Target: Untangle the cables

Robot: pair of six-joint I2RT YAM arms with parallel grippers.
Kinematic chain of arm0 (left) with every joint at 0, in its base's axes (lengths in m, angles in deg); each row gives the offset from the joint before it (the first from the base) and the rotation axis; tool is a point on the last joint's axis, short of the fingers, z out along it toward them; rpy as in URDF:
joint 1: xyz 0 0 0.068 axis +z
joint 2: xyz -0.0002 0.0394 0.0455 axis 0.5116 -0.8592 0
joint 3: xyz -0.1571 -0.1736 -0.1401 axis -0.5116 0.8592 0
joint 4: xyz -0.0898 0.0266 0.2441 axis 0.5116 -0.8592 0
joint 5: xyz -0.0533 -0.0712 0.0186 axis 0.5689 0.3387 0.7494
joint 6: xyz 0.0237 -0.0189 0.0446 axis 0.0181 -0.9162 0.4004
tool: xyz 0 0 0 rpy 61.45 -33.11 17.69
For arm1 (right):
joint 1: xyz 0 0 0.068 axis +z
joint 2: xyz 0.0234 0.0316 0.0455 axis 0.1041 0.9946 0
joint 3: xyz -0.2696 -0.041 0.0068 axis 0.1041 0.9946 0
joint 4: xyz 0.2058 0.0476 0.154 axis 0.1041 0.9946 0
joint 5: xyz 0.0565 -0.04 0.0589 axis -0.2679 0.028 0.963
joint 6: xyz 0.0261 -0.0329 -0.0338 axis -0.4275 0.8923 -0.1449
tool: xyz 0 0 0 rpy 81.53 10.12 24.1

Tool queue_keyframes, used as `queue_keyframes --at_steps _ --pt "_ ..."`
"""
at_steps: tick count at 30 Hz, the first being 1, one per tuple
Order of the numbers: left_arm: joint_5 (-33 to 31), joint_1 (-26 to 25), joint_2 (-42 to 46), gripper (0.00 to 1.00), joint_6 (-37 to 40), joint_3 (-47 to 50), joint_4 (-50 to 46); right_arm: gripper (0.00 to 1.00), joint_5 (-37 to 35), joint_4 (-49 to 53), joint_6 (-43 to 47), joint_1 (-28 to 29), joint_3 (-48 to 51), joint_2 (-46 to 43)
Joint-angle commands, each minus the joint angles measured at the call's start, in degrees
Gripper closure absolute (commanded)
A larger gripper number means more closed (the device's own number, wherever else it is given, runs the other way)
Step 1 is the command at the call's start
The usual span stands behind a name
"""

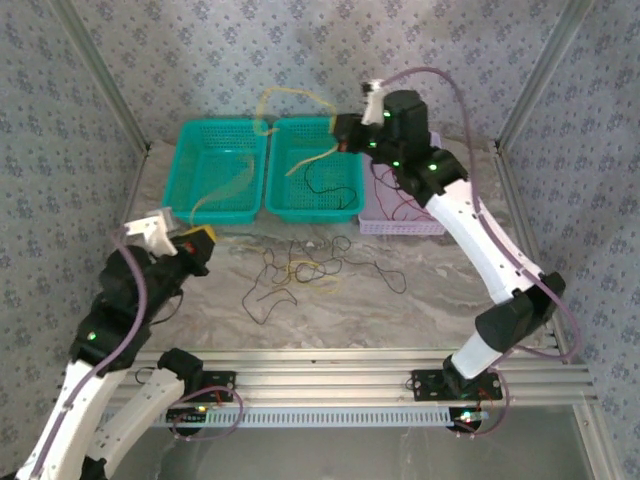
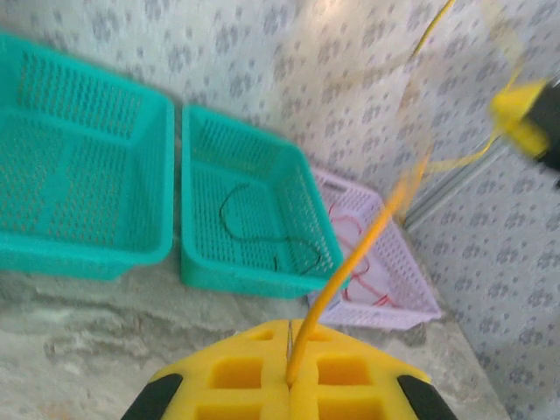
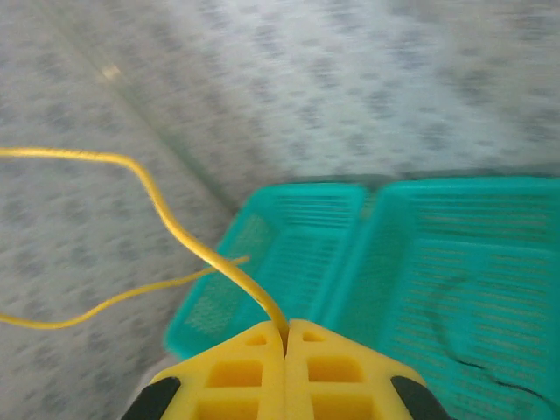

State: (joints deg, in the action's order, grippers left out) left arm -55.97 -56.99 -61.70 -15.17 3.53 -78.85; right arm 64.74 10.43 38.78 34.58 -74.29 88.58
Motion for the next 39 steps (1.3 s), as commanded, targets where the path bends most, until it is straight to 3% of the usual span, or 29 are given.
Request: queue_keyframes --at_steps 1,5,9,14,20,22,29,39 --pt "-3.4 0.5 -0.2 1.0 3.7 -4.8 -7.0 1.0 -1.9 -4.4 -1.4 -0.7 6.1 -3.0" --pt "-4.9 0.5 -2.8 1.0 6.2 -9.6 -7.5 1.0 1.7 -4.8 1.4 0.0 7.9 -1.3" --pt "-6.0 0.5 -5.2 1.0 8.7 -15.5 -8.9 1.0 1.2 -1.1 5.5 2.3 1.3 5.6" --pt "-6.9 0.5 -6.0 1.0 11.1 -20.7 -9.7 1.0 1.4 7.2 8.1 4.6 -18.3 20.3" --pt "-6.0 0.5 -5.4 1.0 10.1 -19.6 -10.1 1.0 1.6 18.2 8.0 8.7 -44.9 41.6" --pt "-5.7 0.5 -5.1 1.0 9.9 -19.0 -10.1 1.0 1.3 17.9 7.6 9.7 -49.6 46.2" --pt "-4.5 0.5 -4.7 1.0 9.8 -18.0 -10.3 1.0 4.8 9.6 3.7 11.5 -53.2 55.5" --pt "-3.8 0.5 -3.7 1.0 9.0 -15.5 -10.2 1.0 4.9 3.3 5.3 14.8 -56.4 63.8"
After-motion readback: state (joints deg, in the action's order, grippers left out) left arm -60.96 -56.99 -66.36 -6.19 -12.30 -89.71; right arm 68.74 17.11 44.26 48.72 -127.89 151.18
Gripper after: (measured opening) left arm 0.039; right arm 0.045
